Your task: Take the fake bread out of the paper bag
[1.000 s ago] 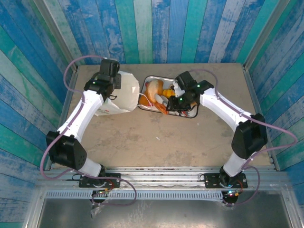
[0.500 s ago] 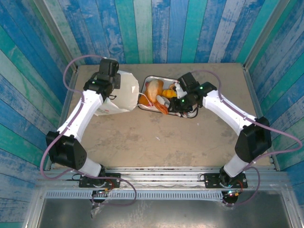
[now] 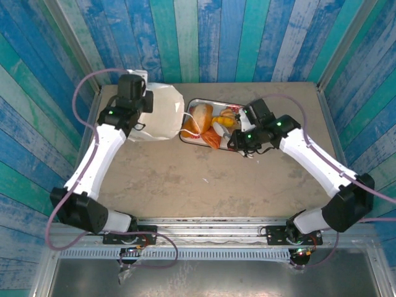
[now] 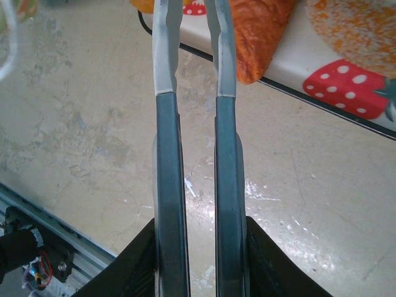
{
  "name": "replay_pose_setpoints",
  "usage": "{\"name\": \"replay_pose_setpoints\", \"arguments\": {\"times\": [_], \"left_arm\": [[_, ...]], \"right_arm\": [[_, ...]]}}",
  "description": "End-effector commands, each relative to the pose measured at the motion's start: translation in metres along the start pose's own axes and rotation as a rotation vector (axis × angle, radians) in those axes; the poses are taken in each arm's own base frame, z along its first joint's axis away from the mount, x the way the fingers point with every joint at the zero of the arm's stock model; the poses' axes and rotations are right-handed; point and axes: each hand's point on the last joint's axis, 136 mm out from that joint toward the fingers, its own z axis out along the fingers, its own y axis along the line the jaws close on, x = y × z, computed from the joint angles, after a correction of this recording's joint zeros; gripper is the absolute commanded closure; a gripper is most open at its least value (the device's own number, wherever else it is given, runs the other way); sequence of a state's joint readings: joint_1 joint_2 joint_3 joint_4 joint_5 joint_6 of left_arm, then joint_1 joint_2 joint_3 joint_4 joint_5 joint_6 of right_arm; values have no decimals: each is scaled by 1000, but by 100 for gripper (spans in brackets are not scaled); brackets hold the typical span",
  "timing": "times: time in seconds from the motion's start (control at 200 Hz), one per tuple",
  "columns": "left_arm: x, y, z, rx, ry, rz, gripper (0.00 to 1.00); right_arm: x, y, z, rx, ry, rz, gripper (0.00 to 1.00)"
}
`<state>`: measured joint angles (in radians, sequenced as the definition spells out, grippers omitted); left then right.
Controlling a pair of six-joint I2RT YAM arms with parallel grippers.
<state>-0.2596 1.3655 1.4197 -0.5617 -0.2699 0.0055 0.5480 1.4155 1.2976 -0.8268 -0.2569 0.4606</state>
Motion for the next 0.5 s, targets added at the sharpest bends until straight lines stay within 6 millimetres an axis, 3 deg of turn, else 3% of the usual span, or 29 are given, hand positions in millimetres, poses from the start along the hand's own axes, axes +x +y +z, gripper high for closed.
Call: {"name": "replay_pose_setpoints", "arguments": {"times": [0.0,0.27,0.496], "left_arm": [[-41,1,-54,92,-196,-12,100],[-47,-7,-121,186,-492,117,100],[-47,-16,-136,252,-523,148,100]], "right_arm": [[0,-16,-16,58,-59,29,67],[3,-47,-44,174,-190,79,67],[14,-65,-64,238,-254,116,67]]}}
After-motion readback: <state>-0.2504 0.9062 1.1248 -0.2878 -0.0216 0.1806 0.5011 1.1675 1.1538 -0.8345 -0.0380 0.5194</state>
